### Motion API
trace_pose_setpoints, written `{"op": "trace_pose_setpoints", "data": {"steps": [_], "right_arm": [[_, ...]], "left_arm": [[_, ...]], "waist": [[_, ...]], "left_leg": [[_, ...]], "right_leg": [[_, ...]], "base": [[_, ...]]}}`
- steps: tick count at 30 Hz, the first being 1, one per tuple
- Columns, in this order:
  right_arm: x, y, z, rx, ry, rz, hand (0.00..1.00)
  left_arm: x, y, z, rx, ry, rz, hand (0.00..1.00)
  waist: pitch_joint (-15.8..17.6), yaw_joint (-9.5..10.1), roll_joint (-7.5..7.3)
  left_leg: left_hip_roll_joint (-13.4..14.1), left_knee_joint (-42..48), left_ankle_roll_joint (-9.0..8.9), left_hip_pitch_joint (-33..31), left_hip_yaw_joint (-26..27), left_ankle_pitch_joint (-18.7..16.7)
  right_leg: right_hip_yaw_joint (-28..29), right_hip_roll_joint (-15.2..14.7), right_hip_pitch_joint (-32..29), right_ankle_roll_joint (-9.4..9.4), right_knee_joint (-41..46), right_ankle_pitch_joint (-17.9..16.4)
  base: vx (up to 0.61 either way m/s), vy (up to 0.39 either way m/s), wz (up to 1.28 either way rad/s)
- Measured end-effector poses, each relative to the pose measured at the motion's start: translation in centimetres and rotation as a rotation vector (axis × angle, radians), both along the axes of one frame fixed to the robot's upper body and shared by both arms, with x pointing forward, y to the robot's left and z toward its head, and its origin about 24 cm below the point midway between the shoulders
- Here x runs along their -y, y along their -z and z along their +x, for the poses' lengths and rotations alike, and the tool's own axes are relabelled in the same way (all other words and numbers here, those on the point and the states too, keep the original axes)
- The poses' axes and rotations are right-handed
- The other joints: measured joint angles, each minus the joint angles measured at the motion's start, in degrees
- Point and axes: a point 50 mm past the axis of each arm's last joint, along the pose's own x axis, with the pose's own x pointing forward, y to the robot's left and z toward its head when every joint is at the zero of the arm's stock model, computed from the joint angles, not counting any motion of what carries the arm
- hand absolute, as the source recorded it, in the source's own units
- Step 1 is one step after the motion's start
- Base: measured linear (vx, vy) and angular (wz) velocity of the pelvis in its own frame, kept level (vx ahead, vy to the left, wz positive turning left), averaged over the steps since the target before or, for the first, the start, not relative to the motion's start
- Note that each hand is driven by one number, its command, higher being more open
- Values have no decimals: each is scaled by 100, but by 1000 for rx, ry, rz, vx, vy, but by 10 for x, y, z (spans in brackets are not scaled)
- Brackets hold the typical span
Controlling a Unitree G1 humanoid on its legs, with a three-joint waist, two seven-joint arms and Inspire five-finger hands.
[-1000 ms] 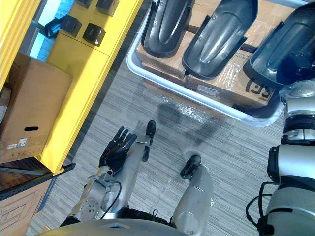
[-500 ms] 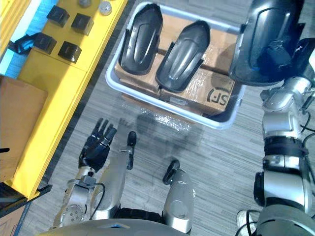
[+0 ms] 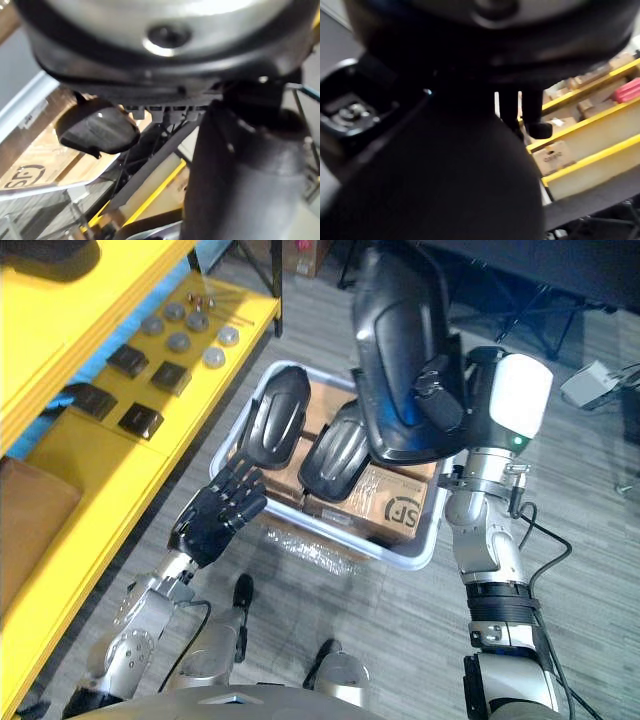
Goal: Walk over and take three plastic housings, then place them on the shelf
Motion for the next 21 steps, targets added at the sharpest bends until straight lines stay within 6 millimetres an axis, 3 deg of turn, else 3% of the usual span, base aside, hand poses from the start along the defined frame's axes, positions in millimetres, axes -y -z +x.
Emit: {"op": "trace_pose_setpoints", "data": {"steps": [3,5,10,16,21], "right_arm": [[-14,2,1,3,-81,-60,0],[-25,5,1,-10,-149,-87,0],[-42,11,2,-50,-251,-150,0],[-62,22,0,-109,-378,-179,0],[-94,44,-5,-190,-523,-87,0]], "left_arm": [[10,-9,10,36,54,30,100],[15,-10,18,42,79,41,100],[18,-3,23,11,87,51,100],[22,4,21,-27,92,60,100],[30,5,21,-38,90,43,100]], "waist": [[-212,-21,4],[-323,-137,1],[-448,-298,37],[-553,-299,147],[-652,-302,280]], "left_leg": [[-2,-126,9,173,164,11],[-2,-213,23,260,225,51],[-13,-426,64,371,332,212],[-58,-464,106,354,331,298],[-64,-469,91,323,334,311]], "right_leg": [[123,-26,32,11,-32,29],[166,-43,46,17,-41,55],[252,-60,25,7,-118,149],[235,-79,15,6,-117,192],[232,-77,4,2,-122,266]], "base": [[6,6,-28],[-40,13,-17],[-69,17,-12],[-111,19,2],[-92,16,3]]}}
